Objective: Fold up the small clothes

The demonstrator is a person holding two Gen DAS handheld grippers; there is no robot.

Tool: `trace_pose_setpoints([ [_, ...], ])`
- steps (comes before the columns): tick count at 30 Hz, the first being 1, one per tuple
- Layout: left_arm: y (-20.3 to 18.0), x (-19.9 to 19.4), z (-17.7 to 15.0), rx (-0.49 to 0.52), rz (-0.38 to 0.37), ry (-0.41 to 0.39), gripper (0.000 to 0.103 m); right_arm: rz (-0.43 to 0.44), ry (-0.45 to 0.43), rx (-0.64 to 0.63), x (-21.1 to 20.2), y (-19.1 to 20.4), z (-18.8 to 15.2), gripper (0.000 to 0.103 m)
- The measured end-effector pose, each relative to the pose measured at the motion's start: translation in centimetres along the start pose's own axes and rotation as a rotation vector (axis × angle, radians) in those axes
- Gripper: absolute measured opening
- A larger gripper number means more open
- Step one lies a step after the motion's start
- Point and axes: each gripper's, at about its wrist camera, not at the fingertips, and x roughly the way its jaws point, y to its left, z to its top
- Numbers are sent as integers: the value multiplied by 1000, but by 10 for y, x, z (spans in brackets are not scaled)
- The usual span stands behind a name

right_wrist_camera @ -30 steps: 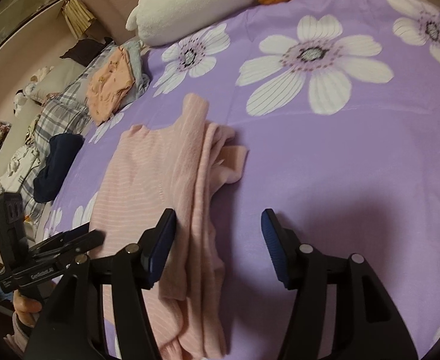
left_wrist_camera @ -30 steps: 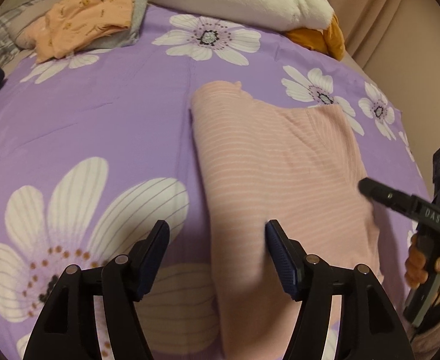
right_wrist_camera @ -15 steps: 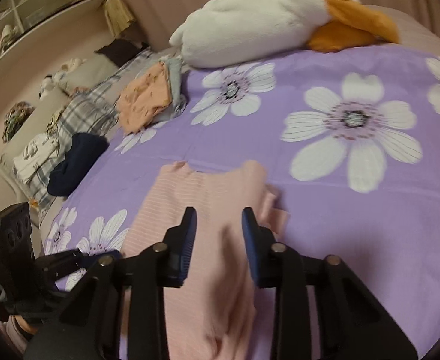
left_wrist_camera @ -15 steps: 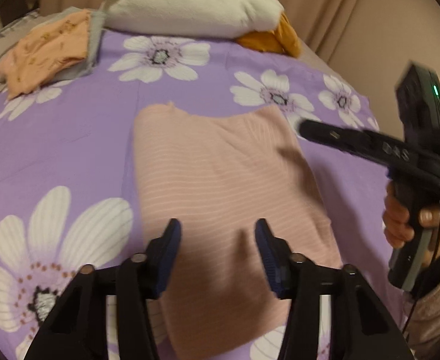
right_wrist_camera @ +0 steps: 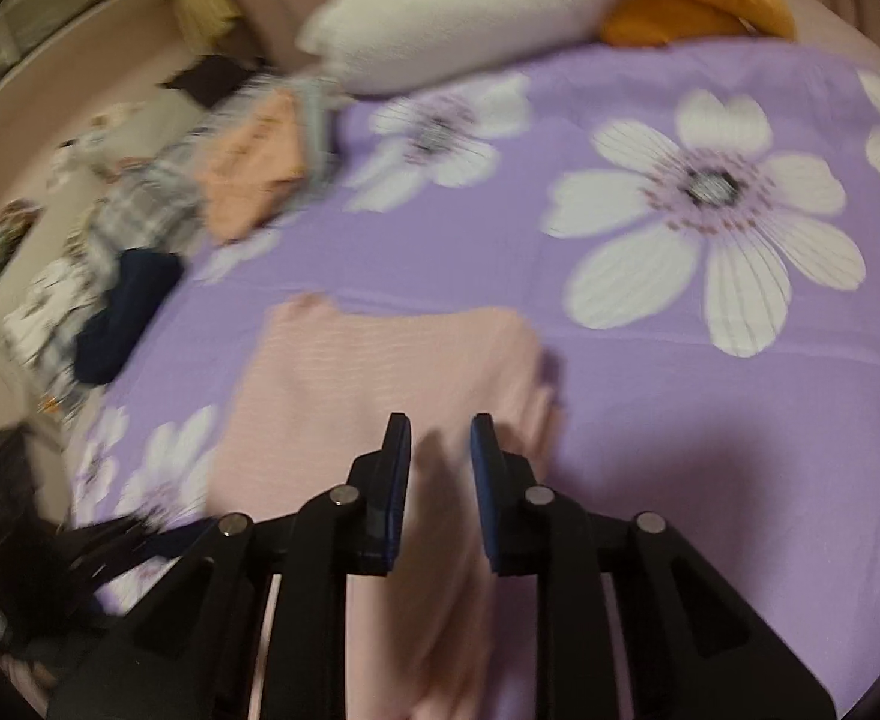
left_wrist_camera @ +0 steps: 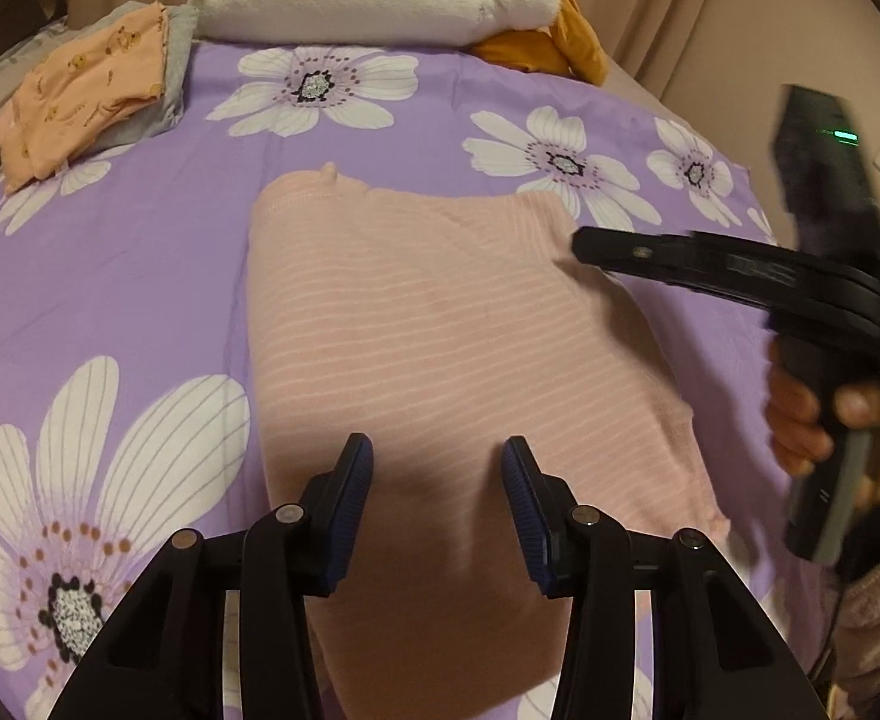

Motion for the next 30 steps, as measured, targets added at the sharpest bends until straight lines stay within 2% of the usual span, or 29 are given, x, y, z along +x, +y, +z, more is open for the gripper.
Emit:
trace_pose_setpoints([
  [5, -3, -2, -4, 15, 16, -1, 46, 34, 32, -119, -18, 28, -33, 22],
  [8, -6, -2, -8, 34, 31, -7, 46, -7, 69, -158, -16, 31, -52, 18],
  [11, -9, -2, -13, 55, 38, -18, 46, -71, 114, -158, -6, 22, -61, 13],
  [14, -11, -4, -19, 75, 55, -25, 46, -94, 106, -170, -8, 25, -64, 13],
  [16, -12, -8, -22, 79, 56, -22, 46, -75, 98, -166, -15, 28, -65, 20],
  [20, -12, -13, -34, 67, 42, 3, 46, -18, 88, -167, -30, 35, -76, 19],
  [25, -16, -9, -48, 74, 56, 22, 46, -69, 149, -149, -18, 31, -96, 16],
  [30, -19, -17, -51, 62, 62, 31, 46, -92, 146, -145, -25, 35, -101, 16],
])
